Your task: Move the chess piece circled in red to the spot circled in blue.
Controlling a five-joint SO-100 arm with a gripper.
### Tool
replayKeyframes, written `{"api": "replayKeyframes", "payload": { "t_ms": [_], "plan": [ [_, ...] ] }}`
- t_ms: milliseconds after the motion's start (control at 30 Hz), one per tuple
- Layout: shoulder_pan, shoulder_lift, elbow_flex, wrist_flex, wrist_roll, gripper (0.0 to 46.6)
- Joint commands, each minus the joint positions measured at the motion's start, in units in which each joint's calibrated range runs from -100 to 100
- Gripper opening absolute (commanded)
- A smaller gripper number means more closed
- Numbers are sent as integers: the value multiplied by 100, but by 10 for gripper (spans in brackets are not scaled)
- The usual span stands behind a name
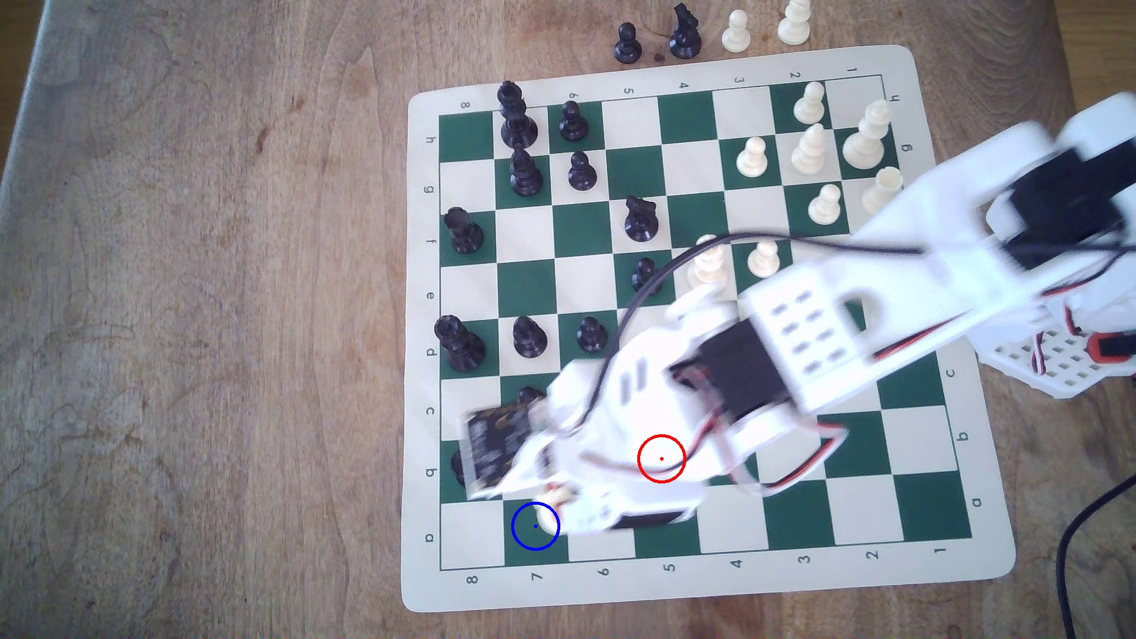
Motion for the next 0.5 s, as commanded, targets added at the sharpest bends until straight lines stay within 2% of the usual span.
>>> {"api": "replayKeyframes", "payload": {
  "t_ms": [0, 233, 467],
  "plan": [
    [47, 398, -1146, -37, -29, 4],
    [86, 1111, -1745, -119, -29, 4],
    [63, 1357, -1808, -152, -29, 4]
  ]
}}
